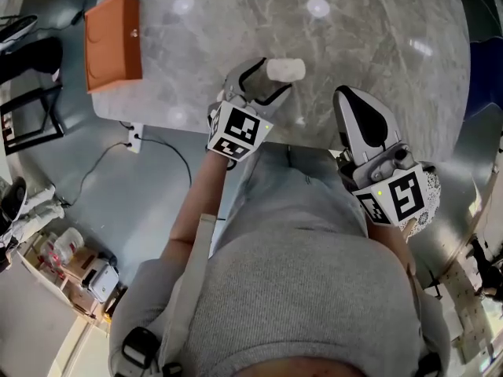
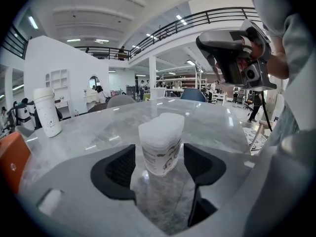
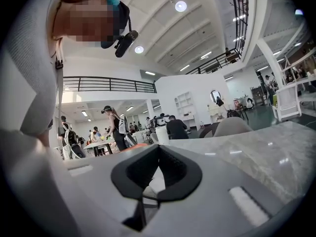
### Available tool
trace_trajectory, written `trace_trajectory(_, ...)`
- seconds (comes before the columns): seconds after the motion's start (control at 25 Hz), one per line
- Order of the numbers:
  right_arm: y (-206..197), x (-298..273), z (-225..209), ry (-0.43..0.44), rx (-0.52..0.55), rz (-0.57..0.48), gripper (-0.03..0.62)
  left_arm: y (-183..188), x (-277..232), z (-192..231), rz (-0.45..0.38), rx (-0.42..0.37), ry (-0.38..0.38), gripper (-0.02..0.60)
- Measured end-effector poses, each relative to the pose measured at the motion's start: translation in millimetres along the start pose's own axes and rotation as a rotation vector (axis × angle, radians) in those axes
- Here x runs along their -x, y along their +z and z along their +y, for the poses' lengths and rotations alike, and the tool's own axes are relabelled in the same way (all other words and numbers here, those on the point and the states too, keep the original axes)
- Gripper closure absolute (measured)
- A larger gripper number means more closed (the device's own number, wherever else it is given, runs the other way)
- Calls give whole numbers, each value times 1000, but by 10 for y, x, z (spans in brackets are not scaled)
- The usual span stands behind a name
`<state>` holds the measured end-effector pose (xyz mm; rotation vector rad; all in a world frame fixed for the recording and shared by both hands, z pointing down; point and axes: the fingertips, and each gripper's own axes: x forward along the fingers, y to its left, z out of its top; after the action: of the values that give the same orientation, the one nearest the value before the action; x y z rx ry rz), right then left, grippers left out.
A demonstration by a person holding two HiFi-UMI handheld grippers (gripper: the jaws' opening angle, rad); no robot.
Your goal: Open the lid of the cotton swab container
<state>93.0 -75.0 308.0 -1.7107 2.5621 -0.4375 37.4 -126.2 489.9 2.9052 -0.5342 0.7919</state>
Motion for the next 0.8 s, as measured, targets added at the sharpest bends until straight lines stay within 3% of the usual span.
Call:
trace_trajectory(0.44,15,12,-35,-21,-7,-3,594,24,-119,18,32,-67,-61,264)
trace_trajectory(0.8,56,-5,-75,-24,3,-3,595,21,-238,-73,78,-141,-163,249)
